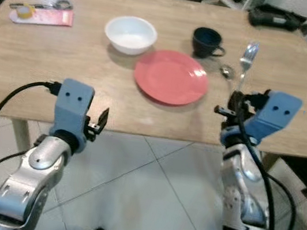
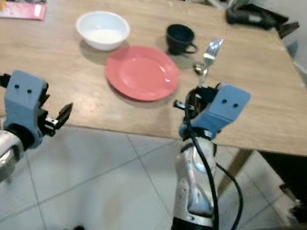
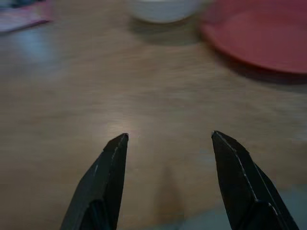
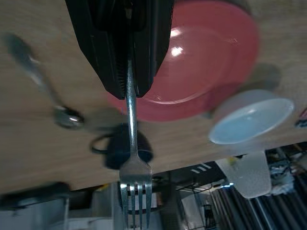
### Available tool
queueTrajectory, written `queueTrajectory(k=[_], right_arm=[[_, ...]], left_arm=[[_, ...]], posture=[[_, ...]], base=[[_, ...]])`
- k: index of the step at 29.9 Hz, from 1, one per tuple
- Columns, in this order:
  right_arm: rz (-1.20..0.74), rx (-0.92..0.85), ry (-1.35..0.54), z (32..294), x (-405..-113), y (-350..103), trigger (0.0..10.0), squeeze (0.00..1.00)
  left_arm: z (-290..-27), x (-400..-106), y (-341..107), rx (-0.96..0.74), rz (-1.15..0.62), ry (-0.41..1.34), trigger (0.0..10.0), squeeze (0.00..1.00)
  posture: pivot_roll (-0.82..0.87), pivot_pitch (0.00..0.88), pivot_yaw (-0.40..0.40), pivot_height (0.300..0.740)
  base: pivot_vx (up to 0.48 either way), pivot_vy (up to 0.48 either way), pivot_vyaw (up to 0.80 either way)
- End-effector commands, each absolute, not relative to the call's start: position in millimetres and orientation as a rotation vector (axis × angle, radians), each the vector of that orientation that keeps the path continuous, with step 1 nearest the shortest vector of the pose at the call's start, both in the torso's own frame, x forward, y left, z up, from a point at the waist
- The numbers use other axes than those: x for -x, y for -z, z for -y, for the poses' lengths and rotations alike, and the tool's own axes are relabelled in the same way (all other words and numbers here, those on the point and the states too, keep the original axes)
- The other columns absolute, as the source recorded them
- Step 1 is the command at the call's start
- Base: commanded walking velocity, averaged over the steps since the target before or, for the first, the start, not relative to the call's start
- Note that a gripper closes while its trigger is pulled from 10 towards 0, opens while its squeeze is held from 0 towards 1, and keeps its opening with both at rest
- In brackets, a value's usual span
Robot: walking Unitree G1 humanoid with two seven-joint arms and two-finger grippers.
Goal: Setting the table
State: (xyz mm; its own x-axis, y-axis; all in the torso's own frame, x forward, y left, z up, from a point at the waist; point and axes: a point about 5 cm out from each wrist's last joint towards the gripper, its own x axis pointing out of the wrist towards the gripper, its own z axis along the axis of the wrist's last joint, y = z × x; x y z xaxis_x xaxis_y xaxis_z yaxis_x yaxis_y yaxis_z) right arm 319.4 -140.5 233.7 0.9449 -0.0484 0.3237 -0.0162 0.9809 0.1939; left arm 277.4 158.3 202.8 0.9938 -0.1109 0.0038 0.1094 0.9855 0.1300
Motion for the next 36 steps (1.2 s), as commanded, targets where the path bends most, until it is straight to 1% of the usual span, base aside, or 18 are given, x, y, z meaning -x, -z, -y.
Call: queueTrajectory(k=[1, 12, 23, 28, 34, 36], right_arm=[[0.329, -0.2, 0.045, 147, -319, -231, 10.0, 0.0], [0.329, -0.199, 0.044, 147, -318, -231, 10.0, 0.0], [0.33, -0.189, 0.055, 151, -319, -231, 10.0, 0.0], [0.336, -0.165, 0.075, 160, -322, -232, 10.0, 0.0], [0.339, -0.156, 0.081, 163, -323, -233, 10.0, 0.0], [0.339, -0.16, 0.076, 161, -323, -233, 10.0, 0.0]], left_arm=[[-156, -275, -198, -0.126, -0.004, 0.124, 10.0, 0.0], [-155, -276, -198, -0.129, -0.003, 0.133, 10.0, 0.0], [-149, -273, -198, -0.12, -0.001, 0.166, 10.0, 0.0], [-149, -272, -197, -0.114, -0.003, 0.175, 10.0, 0.0], [-150, -271, -196, -0.121, -0.004, 0.169, 10.0, 0.0], [-153, -274, -198, -0.114, 0.001, 0.138, 10.0, 0.0]], posture=[[0.12, 0.18, 0.057, 0.74], [0.11, 0.175, 0.058, 0.74], [0.11, 0.172, 0.058, 0.74], [0.12, 0.175, 0.058, 0.74], [0.12, 0.177, 0.057, 0.74], [0.12, 0.177, 0.056, 0.74]], base=[[0.45, 0.0, 0.0], [0.454, 0.0, 0.0], [0.0, 0.0, 0.0], [0.0, 0.0, 0.0], [0.0, 0.0, 0.0], [0.0, 0.0, 0.0]])
